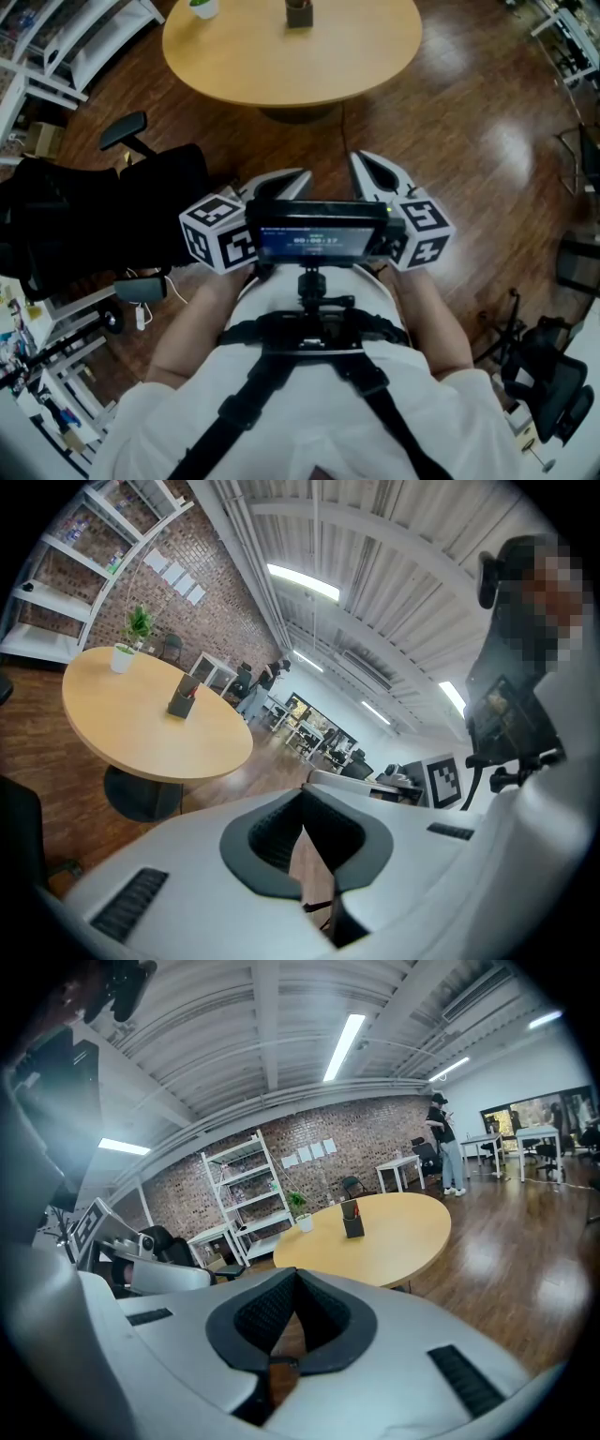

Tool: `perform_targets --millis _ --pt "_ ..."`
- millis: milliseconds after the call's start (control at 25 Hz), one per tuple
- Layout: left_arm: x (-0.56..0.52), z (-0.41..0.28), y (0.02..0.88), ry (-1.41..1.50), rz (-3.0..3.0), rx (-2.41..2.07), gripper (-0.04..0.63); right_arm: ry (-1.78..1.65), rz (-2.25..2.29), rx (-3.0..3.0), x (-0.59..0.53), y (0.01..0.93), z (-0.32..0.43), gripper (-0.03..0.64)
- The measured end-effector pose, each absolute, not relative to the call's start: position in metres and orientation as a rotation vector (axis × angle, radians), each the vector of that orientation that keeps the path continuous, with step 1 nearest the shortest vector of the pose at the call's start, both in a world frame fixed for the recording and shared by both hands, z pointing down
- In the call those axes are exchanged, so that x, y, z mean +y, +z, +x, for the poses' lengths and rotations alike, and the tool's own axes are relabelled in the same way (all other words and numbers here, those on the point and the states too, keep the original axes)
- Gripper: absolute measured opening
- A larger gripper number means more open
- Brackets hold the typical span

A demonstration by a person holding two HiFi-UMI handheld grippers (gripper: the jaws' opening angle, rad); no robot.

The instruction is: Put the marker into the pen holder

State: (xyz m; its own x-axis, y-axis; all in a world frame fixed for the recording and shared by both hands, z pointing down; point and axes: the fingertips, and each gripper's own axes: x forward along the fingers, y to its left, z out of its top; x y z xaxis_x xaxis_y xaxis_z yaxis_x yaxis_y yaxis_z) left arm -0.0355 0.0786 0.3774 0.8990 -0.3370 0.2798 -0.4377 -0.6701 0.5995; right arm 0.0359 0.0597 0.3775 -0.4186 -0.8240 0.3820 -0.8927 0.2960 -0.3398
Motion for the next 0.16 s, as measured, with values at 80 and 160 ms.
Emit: perform_targets --millis 80,160 --pt "0.0779 -0.0366 0.3784 0.189 2.362 -0.550 -0.008 0.771 1.617 -2.415 0.0594 0.3786 0.0349 -0.006" --pt "0.0778 -0.0372 0.3791 0.188 2.361 -0.549 -0.008 0.769 1.621 -2.411 0.0598 0.3794 0.0349 -0.006"
